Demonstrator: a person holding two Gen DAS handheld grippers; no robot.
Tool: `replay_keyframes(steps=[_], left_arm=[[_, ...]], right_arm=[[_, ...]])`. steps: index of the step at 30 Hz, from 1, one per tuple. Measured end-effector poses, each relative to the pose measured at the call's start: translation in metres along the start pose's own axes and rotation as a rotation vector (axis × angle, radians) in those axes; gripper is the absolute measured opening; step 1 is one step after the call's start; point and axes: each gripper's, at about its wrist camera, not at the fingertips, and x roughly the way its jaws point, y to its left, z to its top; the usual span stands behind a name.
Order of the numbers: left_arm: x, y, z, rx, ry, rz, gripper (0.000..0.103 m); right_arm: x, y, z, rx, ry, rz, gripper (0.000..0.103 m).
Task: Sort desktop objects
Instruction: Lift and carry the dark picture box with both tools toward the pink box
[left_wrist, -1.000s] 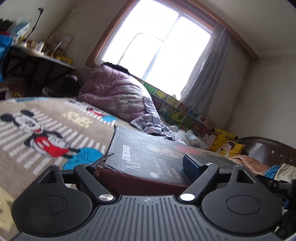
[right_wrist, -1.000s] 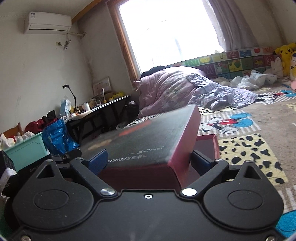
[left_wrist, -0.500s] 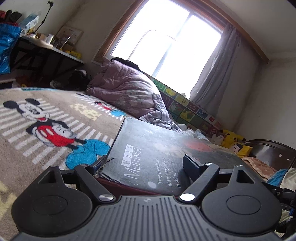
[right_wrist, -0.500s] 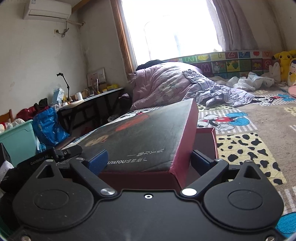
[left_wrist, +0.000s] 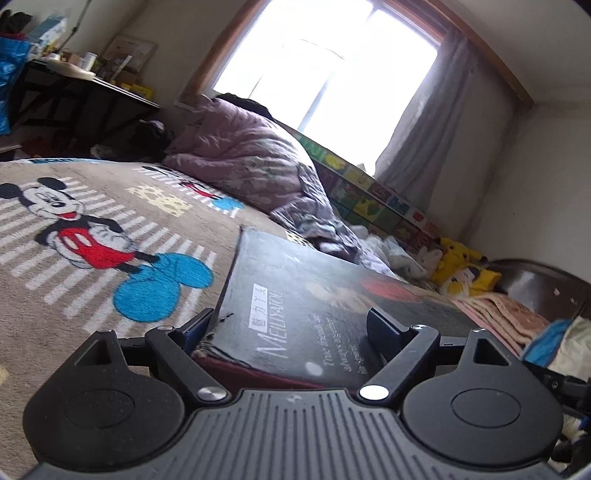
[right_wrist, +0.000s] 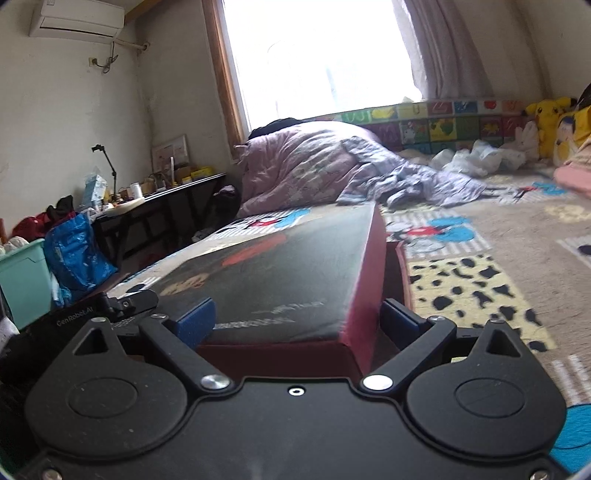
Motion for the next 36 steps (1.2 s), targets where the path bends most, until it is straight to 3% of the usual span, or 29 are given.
replay_keyframes(steps=[5, 14, 16, 18, 19, 22, 27, 29, 32, 34, 36], left_arm=[[0.0, -0.005, 0.0, 0.017, 0.018, -0.015, 0.088], [-0.002, -0.008, 0.001, 0.065, 0.084, -0.099, 0.088], [-0.003, -0.01, 0.002, 0.077, 0.059, -0.055, 0.088], [-0.012, -0.02, 0.004, 0.159, -0.05, 0.072, 0.088], [-0.018, -0.025, 0.006, 0.197, -0.098, 0.101, 0.088], [-0.026, -0.031, 0.01, 0.197, -0.141, -0.019, 0.088], [-0.007, -0.05, -0.009, 0.339, -0.023, -0.06, 0.088], [-0.002, -0.059, -0.018, 0.42, -0.006, -0.046, 0.088], [-0.001, -0.061, -0.02, 0.406, -0.006, -0.049, 0.088], [-0.002, -0.06, -0.018, 0.4, -0.026, -0.012, 0.088], [-0.003, -0.049, -0.012, 0.324, -0.049, 0.033, 0.088]], right_arm=[[-0.007, -0.015, -0.004, 0.029, -0.012, -0.055, 0.097], [-0.004, -0.04, -0.005, 0.162, 0.005, -0.043, 0.097], [-0.003, -0.045, -0.006, 0.194, 0.005, -0.048, 0.097], [-0.004, -0.046, -0.005, 0.193, -0.018, -0.076, 0.097], [-0.004, -0.043, -0.003, 0.167, -0.027, -0.077, 0.097], [-0.002, -0.032, 0.007, 0.07, -0.055, -0.059, 0.096], [0.012, -0.006, 0.021, -0.104, -0.04, 0.02, 0.087], [0.023, -0.004, 0.021, -0.152, -0.002, 0.003, 0.086], [0.031, -0.008, 0.024, -0.167, 0.026, -0.003, 0.086], [0.031, -0.008, 0.025, -0.192, 0.029, -0.028, 0.083], [0.028, -0.009, 0.025, -0.204, 0.015, -0.059, 0.084]])
